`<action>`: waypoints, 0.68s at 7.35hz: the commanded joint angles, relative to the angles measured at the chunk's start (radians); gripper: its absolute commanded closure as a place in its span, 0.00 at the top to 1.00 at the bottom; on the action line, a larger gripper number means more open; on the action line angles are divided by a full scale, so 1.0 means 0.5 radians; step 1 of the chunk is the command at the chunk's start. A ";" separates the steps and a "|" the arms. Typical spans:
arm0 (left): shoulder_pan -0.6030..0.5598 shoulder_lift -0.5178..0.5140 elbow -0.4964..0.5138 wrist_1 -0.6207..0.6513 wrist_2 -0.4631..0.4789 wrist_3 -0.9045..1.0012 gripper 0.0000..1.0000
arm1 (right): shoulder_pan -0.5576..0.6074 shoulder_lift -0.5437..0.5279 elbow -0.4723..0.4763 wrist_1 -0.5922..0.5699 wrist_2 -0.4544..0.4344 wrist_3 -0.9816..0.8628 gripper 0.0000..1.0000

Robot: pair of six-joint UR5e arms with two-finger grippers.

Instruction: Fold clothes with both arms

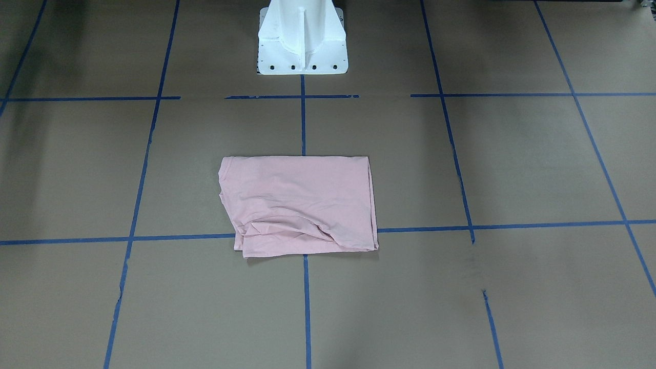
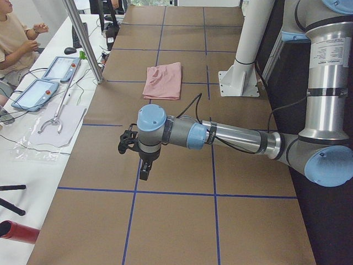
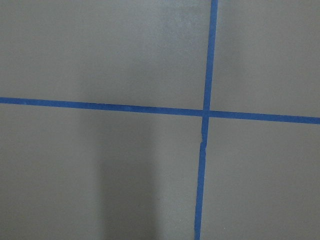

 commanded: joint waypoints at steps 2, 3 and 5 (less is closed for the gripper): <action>-0.001 0.028 0.076 0.010 -0.001 0.188 1.00 | -0.073 -0.023 0.001 0.002 -0.018 -0.023 1.00; -0.004 0.032 0.122 0.016 -0.001 0.251 1.00 | -0.083 -0.023 0.001 -0.001 -0.079 -0.103 1.00; -0.007 0.032 0.119 0.029 -0.001 0.248 1.00 | -0.086 -0.035 0.008 -0.004 -0.089 -0.146 1.00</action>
